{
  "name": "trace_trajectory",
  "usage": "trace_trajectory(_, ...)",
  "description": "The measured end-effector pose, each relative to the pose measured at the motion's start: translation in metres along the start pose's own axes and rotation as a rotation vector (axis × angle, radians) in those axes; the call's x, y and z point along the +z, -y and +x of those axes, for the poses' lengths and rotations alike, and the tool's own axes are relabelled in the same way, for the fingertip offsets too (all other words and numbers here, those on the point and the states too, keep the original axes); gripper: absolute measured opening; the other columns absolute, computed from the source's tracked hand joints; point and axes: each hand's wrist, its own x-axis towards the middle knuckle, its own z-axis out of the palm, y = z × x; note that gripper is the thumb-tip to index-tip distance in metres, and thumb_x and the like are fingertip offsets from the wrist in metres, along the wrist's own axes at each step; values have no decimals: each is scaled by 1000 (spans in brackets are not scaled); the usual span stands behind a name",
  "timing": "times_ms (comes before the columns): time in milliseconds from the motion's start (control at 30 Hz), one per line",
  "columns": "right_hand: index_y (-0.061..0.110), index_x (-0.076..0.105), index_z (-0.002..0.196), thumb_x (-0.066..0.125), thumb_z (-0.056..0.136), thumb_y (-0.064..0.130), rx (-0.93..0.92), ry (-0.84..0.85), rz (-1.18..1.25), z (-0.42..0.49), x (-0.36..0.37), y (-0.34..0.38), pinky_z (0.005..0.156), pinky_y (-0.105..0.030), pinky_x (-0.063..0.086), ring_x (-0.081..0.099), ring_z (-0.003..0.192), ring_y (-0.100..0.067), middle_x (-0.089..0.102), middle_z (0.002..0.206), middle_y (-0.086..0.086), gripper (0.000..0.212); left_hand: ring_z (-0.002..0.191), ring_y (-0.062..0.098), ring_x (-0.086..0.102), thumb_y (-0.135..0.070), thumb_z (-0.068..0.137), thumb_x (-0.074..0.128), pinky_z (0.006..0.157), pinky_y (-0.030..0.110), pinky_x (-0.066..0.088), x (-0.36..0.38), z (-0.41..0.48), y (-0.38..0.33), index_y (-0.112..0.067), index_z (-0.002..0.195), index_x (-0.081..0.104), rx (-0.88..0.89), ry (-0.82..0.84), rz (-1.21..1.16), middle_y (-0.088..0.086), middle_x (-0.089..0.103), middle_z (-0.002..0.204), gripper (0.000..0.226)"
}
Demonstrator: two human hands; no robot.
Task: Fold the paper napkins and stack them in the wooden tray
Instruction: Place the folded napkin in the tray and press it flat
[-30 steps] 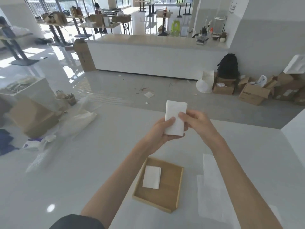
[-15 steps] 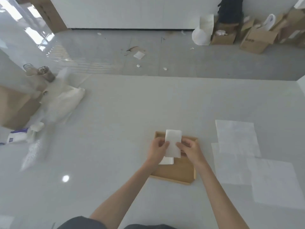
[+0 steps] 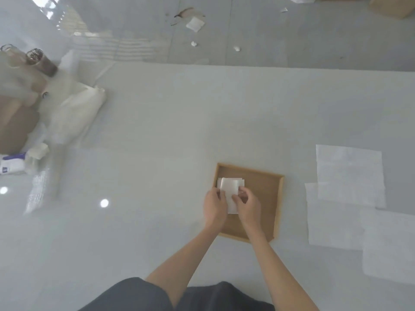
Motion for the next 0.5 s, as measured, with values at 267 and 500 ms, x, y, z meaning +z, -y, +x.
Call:
trace_trajectory(267, 24, 58, 134, 63, 94, 18, -41, -77, -104, -6, 10, -3, 73, -21, 44, 63, 91, -10, 67, 105, 8, 40, 86, 26, 54, -4, 94, 45, 63, 35, 42, 6, -2, 11, -22, 129, 43, 203, 17, 377, -1, 48, 107, 39)
trace_trajectory(500, 20, 45, 145, 57, 100, 24, -46, -162, -209, -13, 10, 0, 91, -42, 50, 57, 114, -26, 54, 129, -9, 47, 99, 28, 52, -3, 94, 50, 62, 34, 43, 5, -15, 12, -16, 134, 40, 280, 85, 562, 7, 46, 117, 44)
